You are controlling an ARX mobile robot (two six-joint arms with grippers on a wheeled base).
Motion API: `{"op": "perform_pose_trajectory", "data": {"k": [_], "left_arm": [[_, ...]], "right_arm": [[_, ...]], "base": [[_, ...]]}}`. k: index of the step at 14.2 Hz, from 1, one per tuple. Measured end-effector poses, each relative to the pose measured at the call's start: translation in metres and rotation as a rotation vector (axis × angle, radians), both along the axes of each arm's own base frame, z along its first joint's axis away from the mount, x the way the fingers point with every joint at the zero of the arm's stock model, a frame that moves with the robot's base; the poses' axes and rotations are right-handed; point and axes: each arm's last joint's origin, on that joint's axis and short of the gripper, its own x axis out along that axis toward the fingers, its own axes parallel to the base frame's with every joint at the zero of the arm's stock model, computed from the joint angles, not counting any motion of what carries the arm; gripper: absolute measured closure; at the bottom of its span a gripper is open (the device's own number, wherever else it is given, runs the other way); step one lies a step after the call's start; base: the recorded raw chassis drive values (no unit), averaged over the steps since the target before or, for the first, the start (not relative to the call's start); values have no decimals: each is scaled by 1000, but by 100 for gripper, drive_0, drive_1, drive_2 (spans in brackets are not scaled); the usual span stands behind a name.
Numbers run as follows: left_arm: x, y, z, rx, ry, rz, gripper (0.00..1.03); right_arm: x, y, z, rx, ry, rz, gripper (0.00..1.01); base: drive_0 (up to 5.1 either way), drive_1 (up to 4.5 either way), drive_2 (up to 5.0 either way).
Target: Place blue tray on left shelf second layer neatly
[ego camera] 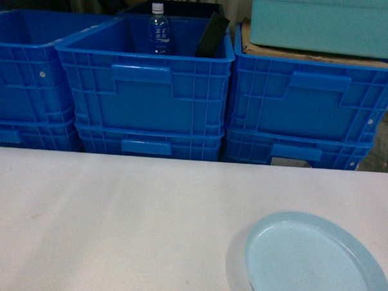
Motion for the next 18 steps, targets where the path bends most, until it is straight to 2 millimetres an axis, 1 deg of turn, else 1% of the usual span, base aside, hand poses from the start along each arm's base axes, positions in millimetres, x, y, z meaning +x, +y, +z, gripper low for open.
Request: {"op": "perform_pose_trajectory", "data": {"k": [18], "left_arm": [[0, 0, 0, 0, 0, 0, 5]], "right_arm": [[1, 0, 0, 11, 9, 11, 3]], "base": [[0, 0, 0]]}}
